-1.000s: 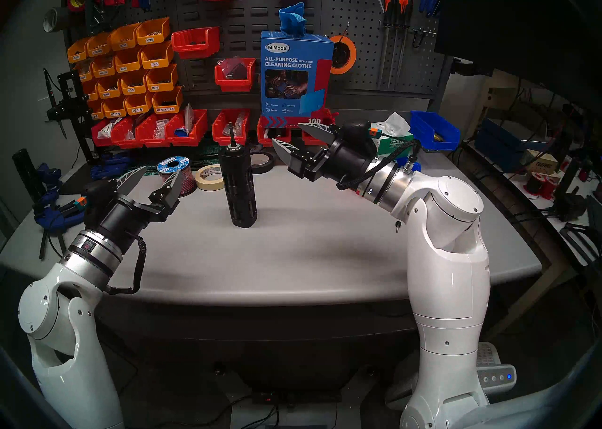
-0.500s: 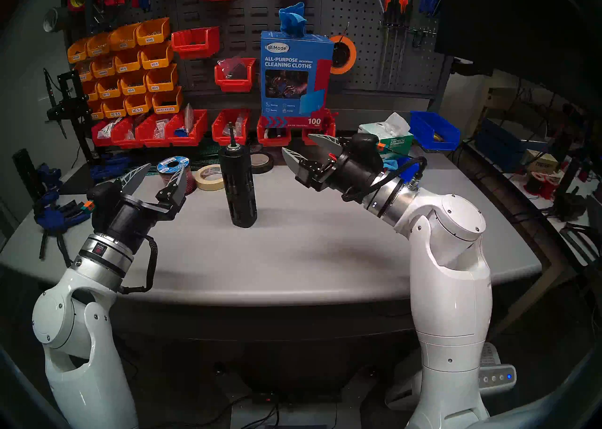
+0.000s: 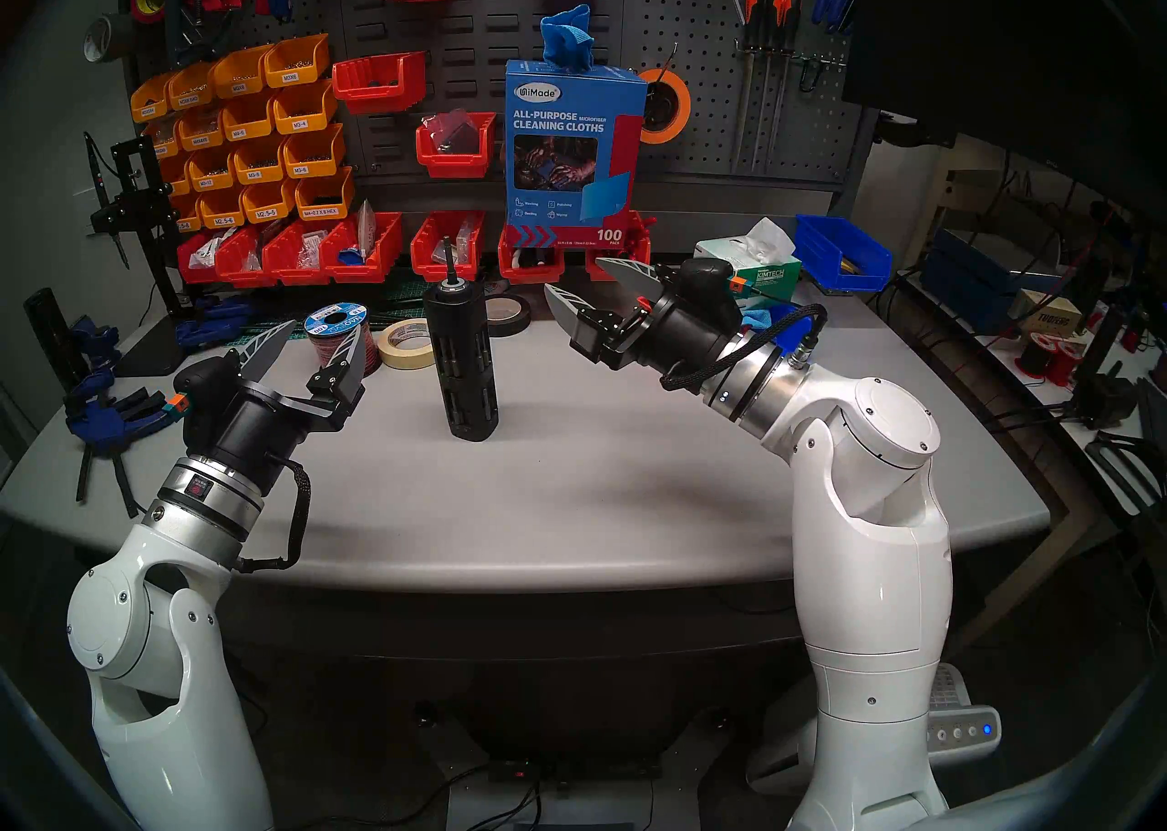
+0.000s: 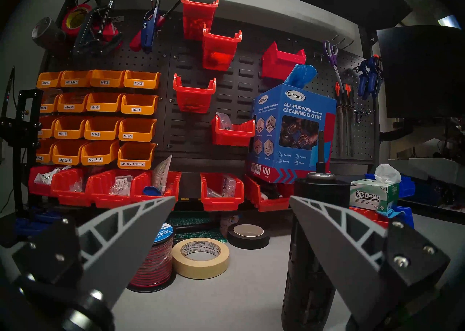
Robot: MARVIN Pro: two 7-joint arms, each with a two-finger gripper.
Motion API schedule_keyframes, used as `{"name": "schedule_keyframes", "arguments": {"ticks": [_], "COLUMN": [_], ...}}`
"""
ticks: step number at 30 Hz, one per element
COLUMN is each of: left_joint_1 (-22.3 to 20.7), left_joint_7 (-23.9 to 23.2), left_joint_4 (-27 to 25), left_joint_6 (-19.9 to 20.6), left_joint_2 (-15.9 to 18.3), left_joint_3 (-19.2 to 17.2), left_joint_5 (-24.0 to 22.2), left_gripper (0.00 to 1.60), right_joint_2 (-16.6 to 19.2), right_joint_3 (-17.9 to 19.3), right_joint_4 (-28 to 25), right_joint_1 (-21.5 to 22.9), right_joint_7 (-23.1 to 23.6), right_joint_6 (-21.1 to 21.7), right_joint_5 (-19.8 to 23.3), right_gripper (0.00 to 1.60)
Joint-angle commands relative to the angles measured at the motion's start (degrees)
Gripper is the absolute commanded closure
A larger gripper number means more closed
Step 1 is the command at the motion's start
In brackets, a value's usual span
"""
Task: Pick a screwdriver bit and insert it into the screwdriver
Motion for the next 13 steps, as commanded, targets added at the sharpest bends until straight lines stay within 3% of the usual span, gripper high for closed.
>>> {"name": "schedule_keyframes", "arguments": {"ticks": [1, 13], "left_joint_1": [-0.5, -0.7], "left_joint_7": [-0.2, -0.6], "left_joint_4": [-1.6, -1.5], "left_joint_6": [-0.8, -0.7], "left_joint_2": [0.1, -0.3], "left_joint_3": [-0.3, -0.5], "left_joint_5": [-0.3, -0.1], "left_gripper": [0.00, 0.00], "right_joint_2": [-0.2, -0.2], "right_joint_3": [0.0, 0.0], "right_joint_4": [-1.8, -1.8], "right_joint_1": [0.7, 0.7], "right_joint_7": [0.2, 0.2], "right_joint_6": [-0.4, -0.5], "right_joint_5": [0.4, 0.5], "right_gripper": [0.00, 0.00]}}
